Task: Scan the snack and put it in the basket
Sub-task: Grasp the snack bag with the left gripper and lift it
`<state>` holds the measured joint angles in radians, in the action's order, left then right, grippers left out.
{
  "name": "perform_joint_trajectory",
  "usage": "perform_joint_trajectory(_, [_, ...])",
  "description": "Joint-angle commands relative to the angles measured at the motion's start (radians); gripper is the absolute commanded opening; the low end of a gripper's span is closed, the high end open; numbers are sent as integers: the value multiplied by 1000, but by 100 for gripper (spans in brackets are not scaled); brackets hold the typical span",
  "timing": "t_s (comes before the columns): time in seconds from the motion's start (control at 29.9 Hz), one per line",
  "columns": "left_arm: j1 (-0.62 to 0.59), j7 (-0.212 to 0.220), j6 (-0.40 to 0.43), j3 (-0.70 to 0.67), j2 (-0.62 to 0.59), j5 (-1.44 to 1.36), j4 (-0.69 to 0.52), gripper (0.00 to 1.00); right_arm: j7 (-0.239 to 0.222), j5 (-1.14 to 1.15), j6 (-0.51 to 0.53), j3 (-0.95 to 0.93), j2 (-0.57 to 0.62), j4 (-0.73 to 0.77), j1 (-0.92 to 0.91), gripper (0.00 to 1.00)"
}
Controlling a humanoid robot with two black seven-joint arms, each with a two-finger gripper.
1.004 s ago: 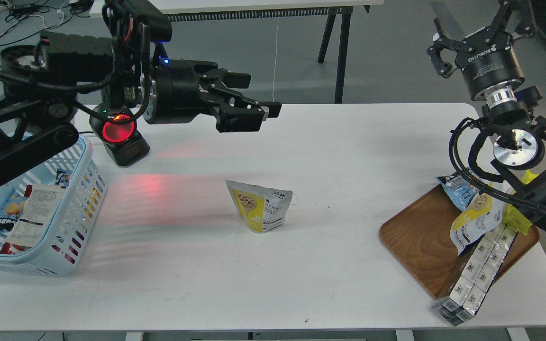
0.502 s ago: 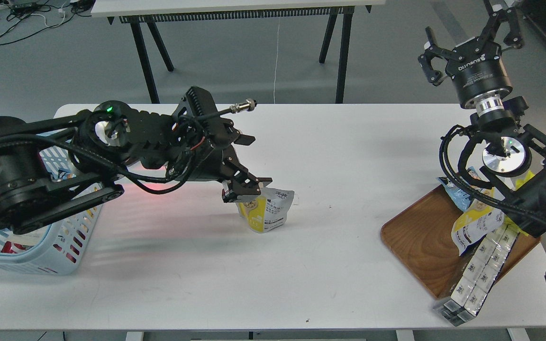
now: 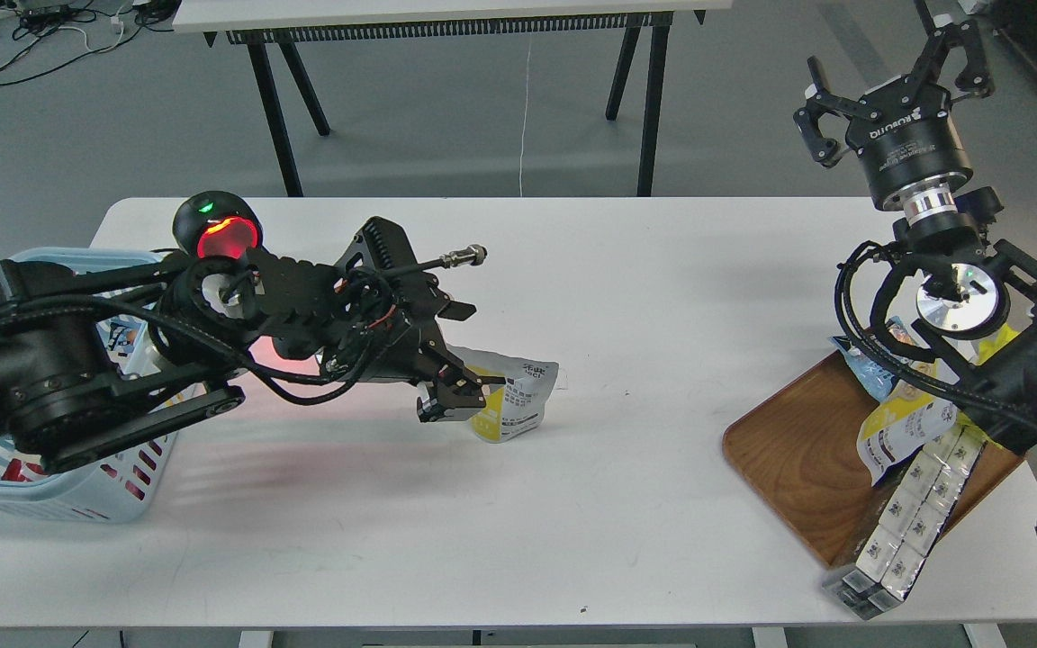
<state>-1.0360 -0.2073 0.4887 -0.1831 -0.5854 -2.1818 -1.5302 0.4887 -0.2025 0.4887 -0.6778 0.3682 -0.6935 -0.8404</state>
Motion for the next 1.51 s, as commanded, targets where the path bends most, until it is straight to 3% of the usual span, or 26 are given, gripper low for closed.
perform_joint_trajectory(0.0, [1, 0, 0, -1, 16, 0, 7, 78, 0, 0, 0, 1, 0, -1, 3, 100])
perform_joint_trajectory(0.07, [1, 0, 0, 1, 32, 0, 22, 68, 0, 0, 0, 0, 0, -1, 7, 100])
perform_joint_trajectory(0.13, [1, 0, 0, -1, 44, 0, 42, 51, 0, 0, 0, -2, 0, -1, 7, 100])
perform_joint_trajectory(0.27, [2, 0, 0, 1, 50, 0, 81, 36, 0, 0, 0, -2, 0, -1, 7, 100])
perform_joint_trajectory(0.4, [2, 0, 0, 1, 48, 0, 94, 24, 0, 0, 0, -5, 0, -1, 17, 100])
perform_joint_trajectory(0.6, [16, 0, 0, 1, 48, 0, 98, 20, 0, 0, 0, -5, 5, -1, 18, 100])
perform_joint_trajectory(0.74, [16, 2, 0, 1, 50, 0, 98, 2, 0, 0, 0, -5, 3, -1, 17, 100])
perform_joint_trajectory(1.14, [14, 2, 0, -22, 23, 0, 47, 0, 0, 0, 0, -5, 12, 0, 17, 100])
perform_joint_trajectory(1.47, [30, 0, 0, -87, -230, 0, -105, 0, 0, 0, 0, -6, 12, 3, 14, 100])
